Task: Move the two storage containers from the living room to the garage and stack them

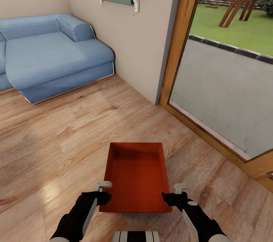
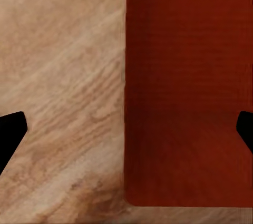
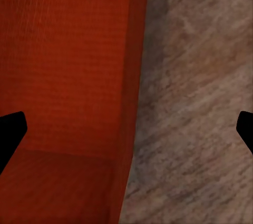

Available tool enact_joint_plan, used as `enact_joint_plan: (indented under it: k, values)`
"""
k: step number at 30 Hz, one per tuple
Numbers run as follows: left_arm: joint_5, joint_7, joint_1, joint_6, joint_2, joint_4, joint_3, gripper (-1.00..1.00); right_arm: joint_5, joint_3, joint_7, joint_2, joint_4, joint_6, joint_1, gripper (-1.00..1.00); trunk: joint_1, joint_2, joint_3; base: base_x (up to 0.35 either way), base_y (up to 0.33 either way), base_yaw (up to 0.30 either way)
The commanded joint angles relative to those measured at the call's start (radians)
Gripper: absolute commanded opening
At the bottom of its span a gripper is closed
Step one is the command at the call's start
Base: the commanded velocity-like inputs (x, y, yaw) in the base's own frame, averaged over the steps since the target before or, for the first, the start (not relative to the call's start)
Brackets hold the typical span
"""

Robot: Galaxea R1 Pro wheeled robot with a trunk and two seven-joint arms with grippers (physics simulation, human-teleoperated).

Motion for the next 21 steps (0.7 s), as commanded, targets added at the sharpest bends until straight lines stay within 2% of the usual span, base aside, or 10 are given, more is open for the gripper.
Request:
enact_joint_plan:
  k: [1,6,15,18,21]
  values:
    - [-0.024,-0.004,-0.001,0.004,0.0,0.0,0.003,1.0,0.003,0.0,0.002,0.0,-0.002,0.006,0.0,1.0,0.0,0.0,-0.001,0.0,0.0,0.0]
    - [-0.039,-0.006,0.0,-0.002,0.001,0.008,0.004,1.0,0.002,0.0,0.002,0.0,-0.002,0.006,0.0,1.0,0.0,0.0,-0.001,0.0,0.0,0.0]
    - [-0.04,-0.006,0.0,-0.009,0.001,0.024,0.005,1.0,0.002,0.001,0.002,0.0,0.01,0.006,0.0,1.0,0.0,0.0,-0.001,0.0,0.0,0.0]
    - [-0.04,-0.006,0.0,-0.01,0.001,0.024,0.005,1.0,0.002,0.001,0.002,0.0,0.01,0.006,0.0,1.0,0.011,-0.021,-0.01,0.0,0.0,0.0]
    - [-0.04,-0.006,0.0,-0.01,0.001,0.024,0.005,1.0,0.002,0.0,0.002,0.0,0.01,0.006,0.0,1.0,0.011,-0.021,-0.01,0.0,0.0,0.0]
